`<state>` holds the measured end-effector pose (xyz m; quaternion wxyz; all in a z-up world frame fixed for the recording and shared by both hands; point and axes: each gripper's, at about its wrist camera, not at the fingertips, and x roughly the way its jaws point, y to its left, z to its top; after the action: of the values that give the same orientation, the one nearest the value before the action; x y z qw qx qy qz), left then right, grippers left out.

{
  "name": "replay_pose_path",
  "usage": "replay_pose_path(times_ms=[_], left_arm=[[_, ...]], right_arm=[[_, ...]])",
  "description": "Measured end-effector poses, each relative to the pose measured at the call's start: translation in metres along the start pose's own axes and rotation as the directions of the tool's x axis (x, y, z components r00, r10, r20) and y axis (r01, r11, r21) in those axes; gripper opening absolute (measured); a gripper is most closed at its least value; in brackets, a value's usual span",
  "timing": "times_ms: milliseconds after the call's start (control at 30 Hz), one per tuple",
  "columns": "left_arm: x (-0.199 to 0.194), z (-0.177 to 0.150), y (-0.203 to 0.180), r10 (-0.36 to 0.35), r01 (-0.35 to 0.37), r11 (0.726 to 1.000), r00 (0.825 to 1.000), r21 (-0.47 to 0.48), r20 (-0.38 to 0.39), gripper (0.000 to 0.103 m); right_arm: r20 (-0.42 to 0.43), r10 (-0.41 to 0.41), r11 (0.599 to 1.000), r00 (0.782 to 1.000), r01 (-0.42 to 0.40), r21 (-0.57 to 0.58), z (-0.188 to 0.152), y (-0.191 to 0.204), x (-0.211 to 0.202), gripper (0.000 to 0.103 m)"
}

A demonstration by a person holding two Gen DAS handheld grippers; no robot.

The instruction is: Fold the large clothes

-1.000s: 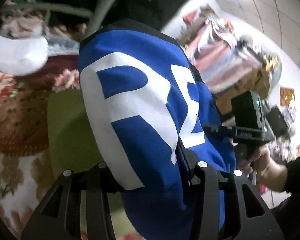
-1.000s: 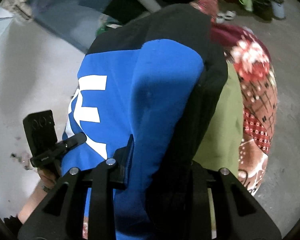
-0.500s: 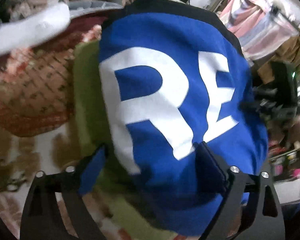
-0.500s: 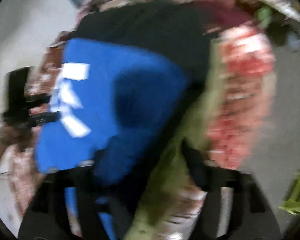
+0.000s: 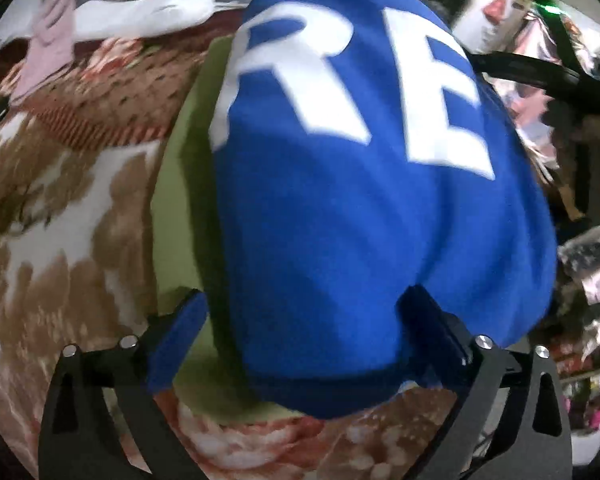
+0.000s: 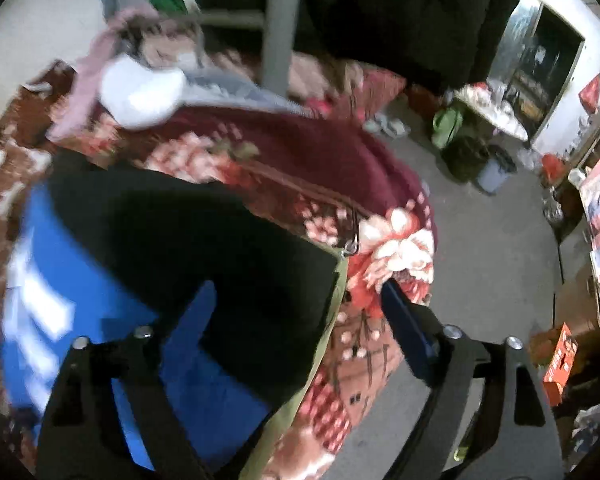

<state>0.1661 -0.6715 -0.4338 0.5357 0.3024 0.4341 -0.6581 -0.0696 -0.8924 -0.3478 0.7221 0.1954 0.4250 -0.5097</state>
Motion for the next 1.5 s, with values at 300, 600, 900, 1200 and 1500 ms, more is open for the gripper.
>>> replay_pose_path(times_ms=[300, 600, 900, 1200, 1500], left_arm=[[-0.044, -0.029, -0.031, 0.102, -0.104, 0.989, 0.994, 0.104, 0.025, 0.096], [-0.082, 0.135, -0.003, 0.035, -0.015, 0.995, 0.98, -0.103, 0.195, 0.098], [0.011, 0.176, 0.011, 0.228, -0.236, 0.963, 0.971, -0.127, -0.071, 0.099], [-0.062, 0.123, -0.013, 0.344, -0.326, 0.921, 0.937, -0.214, 0.054, 0.098], [-0.116, 0.013, -0.108, 0.228, -0.202, 0.953, 0.969, -0.224, 0.094, 0.098]], right_arm=[[-0.011, -0.079, 0.993, 0.997, 0.077, -0.094, 0.014, -0.024, 0.029, 0.094], [0.1, 0.13, 0.991, 0.987, -0.133, 0.027, -0.051, 0.008, -0.093, 0.096], [-0.047, 0.125, 0.992, 0.991, -0.126, -0.009, -0.141, 0.041, -0.069, 0.096], [-0.087, 0.137, 0.989, 0.987, -0.131, 0.068, -0.167, -0.001, -0.105, 0.096], [-0.003, 0.089, 0.994, 0.996, -0.089, 0.056, -0.172, -0.016, -0.217, 0.098]])
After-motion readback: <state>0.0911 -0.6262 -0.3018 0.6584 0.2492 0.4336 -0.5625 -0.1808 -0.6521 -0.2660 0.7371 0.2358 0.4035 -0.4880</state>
